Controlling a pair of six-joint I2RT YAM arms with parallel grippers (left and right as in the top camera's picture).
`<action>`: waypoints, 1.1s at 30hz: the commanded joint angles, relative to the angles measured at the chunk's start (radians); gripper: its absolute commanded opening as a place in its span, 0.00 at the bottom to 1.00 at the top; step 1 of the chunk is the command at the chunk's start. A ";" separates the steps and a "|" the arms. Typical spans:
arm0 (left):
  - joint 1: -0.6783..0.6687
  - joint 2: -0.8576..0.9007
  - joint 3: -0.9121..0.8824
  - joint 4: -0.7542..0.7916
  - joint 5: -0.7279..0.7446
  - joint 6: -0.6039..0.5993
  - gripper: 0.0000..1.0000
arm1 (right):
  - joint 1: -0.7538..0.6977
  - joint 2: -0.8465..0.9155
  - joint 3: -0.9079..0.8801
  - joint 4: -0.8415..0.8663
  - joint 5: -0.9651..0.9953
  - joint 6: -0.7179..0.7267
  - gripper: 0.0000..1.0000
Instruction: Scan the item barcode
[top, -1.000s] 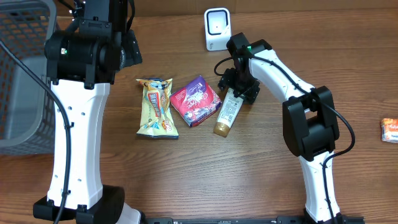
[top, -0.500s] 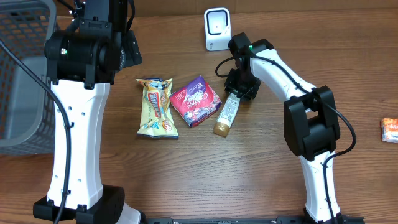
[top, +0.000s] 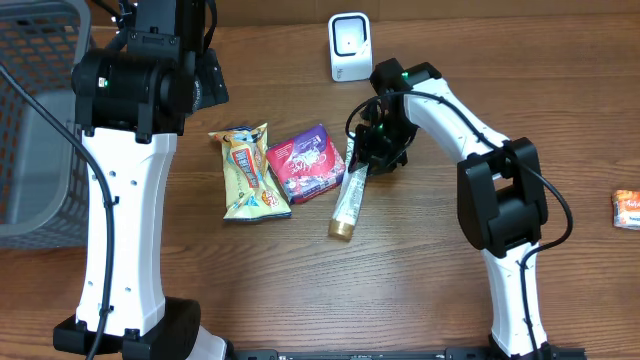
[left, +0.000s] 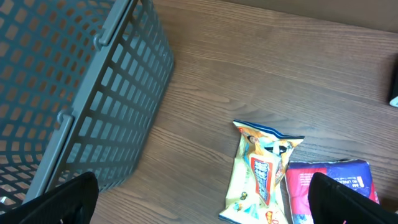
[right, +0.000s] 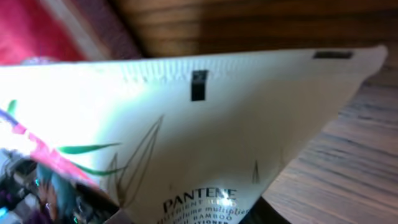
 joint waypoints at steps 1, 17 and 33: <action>0.007 -0.018 0.009 -0.001 -0.018 -0.013 1.00 | -0.072 -0.002 0.005 -0.017 -0.098 -0.214 0.32; 0.007 -0.017 0.009 0.000 -0.014 -0.014 1.00 | -0.215 -0.002 -0.013 0.012 -0.734 -1.016 0.41; 0.007 -0.017 0.009 -0.004 -0.017 -0.014 1.00 | -0.189 -0.001 -0.126 -0.016 -0.186 -0.627 0.95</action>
